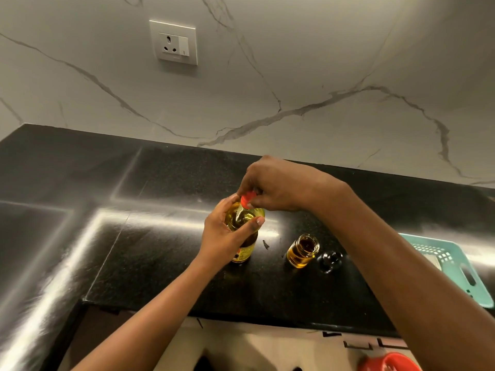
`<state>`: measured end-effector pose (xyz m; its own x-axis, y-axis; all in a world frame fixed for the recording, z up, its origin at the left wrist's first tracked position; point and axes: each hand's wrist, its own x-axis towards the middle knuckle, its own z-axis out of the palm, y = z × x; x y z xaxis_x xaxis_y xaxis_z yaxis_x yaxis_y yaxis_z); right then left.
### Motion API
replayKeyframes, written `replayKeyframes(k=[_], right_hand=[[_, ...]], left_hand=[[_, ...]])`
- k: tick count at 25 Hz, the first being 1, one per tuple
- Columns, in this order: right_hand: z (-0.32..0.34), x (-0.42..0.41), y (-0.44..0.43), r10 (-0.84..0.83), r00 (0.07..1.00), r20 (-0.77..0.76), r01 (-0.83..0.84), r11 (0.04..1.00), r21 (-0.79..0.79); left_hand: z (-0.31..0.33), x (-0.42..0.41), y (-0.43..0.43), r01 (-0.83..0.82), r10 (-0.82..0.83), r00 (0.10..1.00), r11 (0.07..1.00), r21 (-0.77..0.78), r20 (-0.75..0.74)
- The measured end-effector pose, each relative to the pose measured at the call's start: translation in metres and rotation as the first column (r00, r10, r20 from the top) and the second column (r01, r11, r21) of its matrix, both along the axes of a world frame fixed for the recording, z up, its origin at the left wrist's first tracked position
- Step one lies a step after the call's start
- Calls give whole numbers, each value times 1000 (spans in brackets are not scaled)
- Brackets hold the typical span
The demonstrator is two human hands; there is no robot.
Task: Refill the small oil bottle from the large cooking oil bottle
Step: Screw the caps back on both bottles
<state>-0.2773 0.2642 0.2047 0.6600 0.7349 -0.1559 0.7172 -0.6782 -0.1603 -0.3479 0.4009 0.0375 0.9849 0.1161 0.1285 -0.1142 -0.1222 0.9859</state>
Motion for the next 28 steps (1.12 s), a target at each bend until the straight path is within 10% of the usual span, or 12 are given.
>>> replayKeyframes(k=[8,18,22,25,28], right_hand=[[-19,-16,12,-151,962,228,168,984,-56],[-15,-13,-17,-66,998,-20,68,994,86],[-18,7,-97,-280,959,-34,281,937,208],[-51,13,-172,-504,862,-43,494,857,-147],[-117,-8,-199,-576,800,-170,455,766,-453]], left_hand=[[-4,0,0,19,-18,1000,1000,17,-2],[7,-5,-8,-17,16,998,1000,-13,-65],[7,-22,-16,-295,237,951,885,359,198],[-5,-60,-45,-487,224,829,738,467,512],[-40,-78,-87,-118,-3,964,889,442,265]])
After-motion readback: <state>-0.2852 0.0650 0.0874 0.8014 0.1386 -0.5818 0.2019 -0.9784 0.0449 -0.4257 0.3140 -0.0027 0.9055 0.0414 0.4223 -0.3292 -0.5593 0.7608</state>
